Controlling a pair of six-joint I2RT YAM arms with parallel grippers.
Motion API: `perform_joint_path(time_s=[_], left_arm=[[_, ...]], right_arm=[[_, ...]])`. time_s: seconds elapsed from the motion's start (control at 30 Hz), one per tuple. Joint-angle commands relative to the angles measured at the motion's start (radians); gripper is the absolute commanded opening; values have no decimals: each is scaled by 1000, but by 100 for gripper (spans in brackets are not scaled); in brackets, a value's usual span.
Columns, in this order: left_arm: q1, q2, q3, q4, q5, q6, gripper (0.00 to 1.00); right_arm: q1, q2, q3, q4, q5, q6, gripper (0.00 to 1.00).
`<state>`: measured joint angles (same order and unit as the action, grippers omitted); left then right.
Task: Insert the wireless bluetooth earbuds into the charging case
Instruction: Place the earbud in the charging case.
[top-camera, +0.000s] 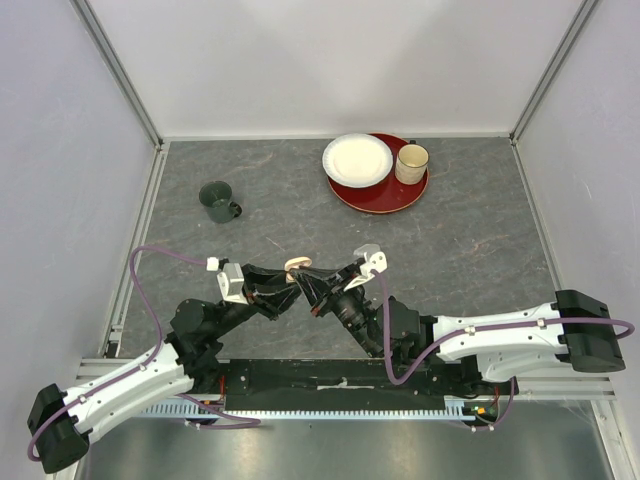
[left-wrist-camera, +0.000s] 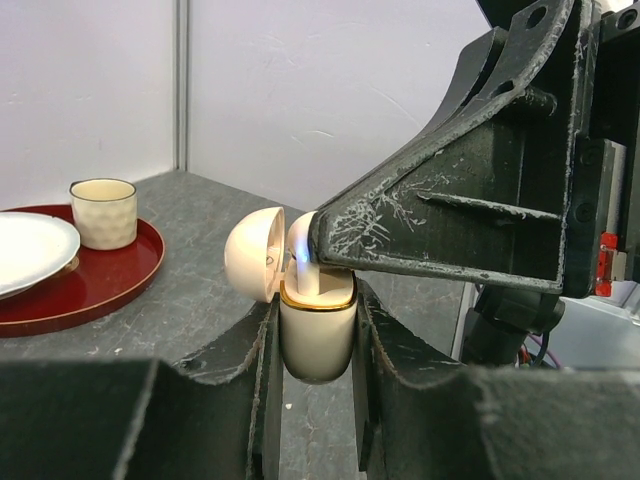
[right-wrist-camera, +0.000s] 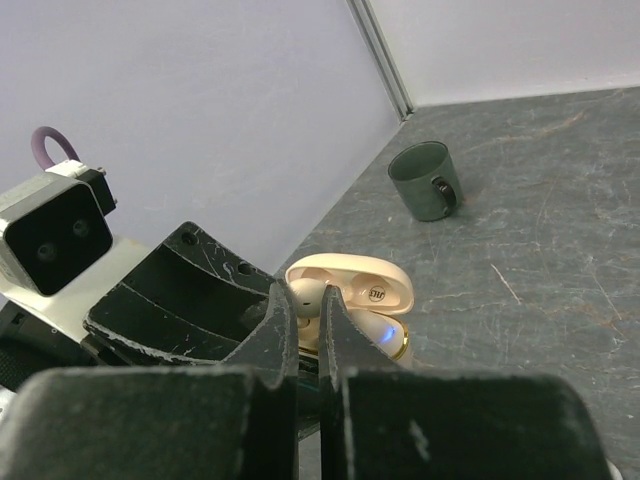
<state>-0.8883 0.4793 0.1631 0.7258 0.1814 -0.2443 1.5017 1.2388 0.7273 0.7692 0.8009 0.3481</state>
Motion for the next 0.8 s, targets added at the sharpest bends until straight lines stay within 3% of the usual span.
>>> perform_joint_path(time_s=[0.0, 0.17, 0.43, 0.77], left_arm=[[5, -7, 26, 106, -82, 46, 2], [5, -10, 27, 98, -68, 39, 2], [6, -15, 26, 89, -56, 28, 2], [5, 16, 39, 78, -13, 30, 2]], right_arm=[[22, -25, 21, -113, -14, -31, 0], [22, -51, 32, -180, 4, -26, 1], [22, -85, 61, -274, 8, -1, 19], [20, -88, 58, -255, 20, 18, 29]])
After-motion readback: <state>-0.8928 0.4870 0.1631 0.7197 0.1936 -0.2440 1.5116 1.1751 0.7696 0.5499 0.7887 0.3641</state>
